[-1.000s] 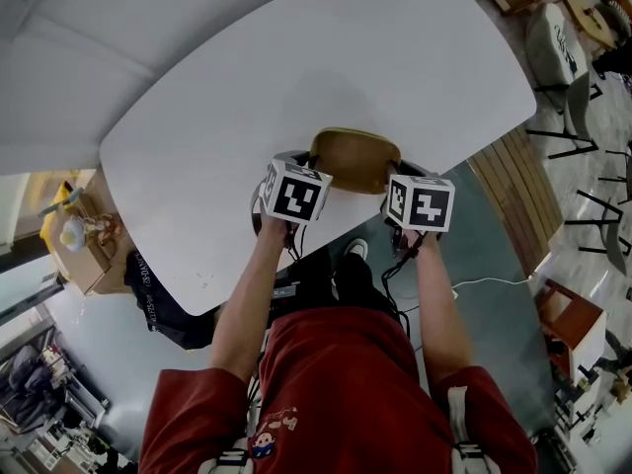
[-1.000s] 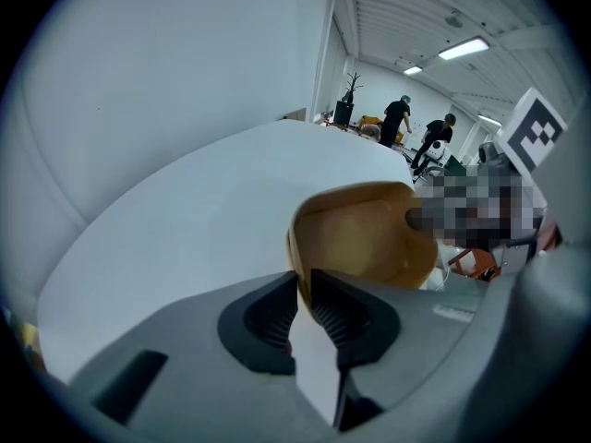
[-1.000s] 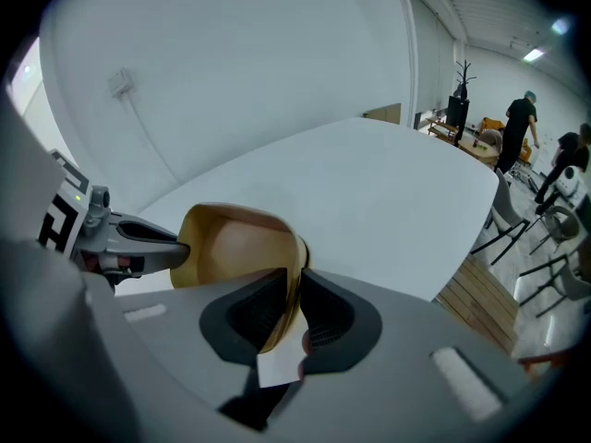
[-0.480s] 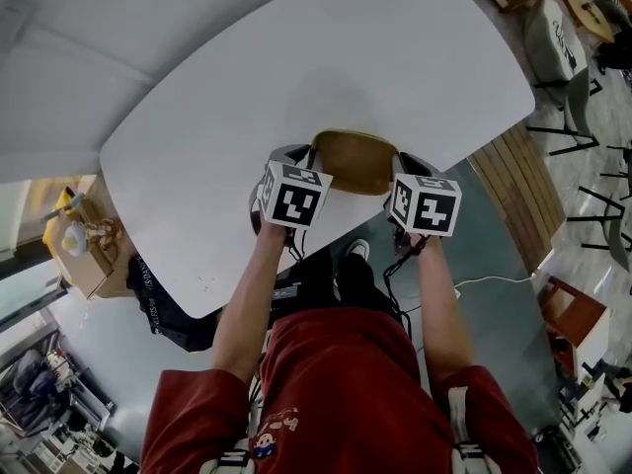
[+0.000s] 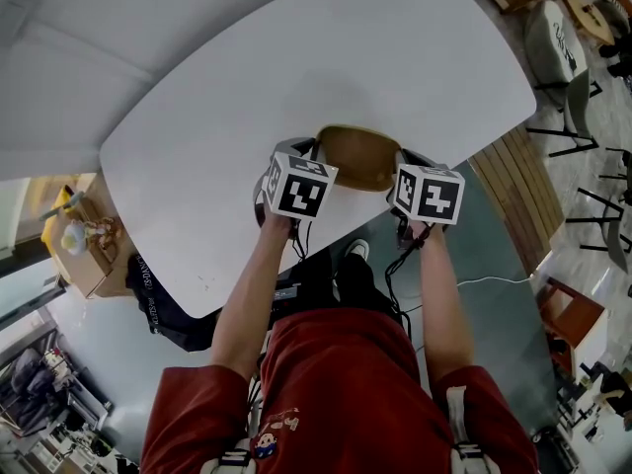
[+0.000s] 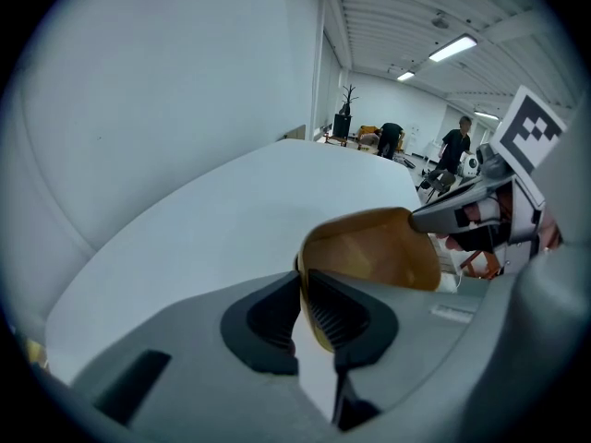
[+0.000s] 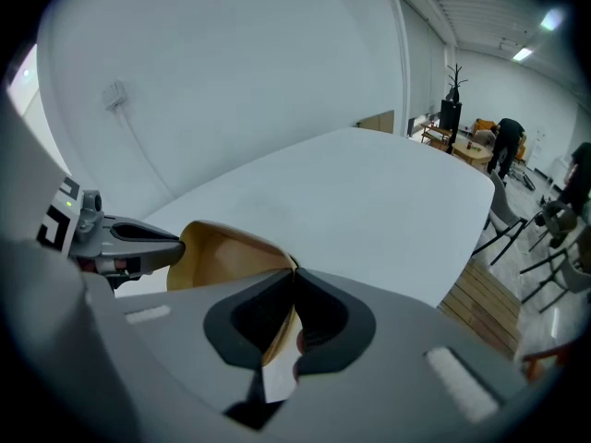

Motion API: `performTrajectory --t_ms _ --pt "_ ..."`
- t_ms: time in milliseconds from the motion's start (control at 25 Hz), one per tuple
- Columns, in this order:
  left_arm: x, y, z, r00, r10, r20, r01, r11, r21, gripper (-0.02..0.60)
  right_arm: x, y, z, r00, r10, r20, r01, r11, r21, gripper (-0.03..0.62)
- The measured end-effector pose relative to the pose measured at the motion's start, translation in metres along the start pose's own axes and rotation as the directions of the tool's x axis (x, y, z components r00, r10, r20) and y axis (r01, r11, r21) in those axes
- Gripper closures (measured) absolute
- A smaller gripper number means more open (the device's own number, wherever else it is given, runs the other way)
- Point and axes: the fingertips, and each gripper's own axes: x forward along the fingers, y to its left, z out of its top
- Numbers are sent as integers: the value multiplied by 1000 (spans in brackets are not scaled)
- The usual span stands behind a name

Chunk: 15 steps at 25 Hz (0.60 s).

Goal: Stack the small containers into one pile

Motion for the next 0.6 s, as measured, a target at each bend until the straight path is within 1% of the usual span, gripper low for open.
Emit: performTrajectory --t_ms 240,600 --pt "6 1 -1 999 -21 -28 20 1000 -10 555 5 -1 0 999 0 -36 0 1000 11 585" --pt "10 2 3 998 -37 -44 35 999 -30 555 6 -3 3 998 -22 -57 20 999 -32 584"
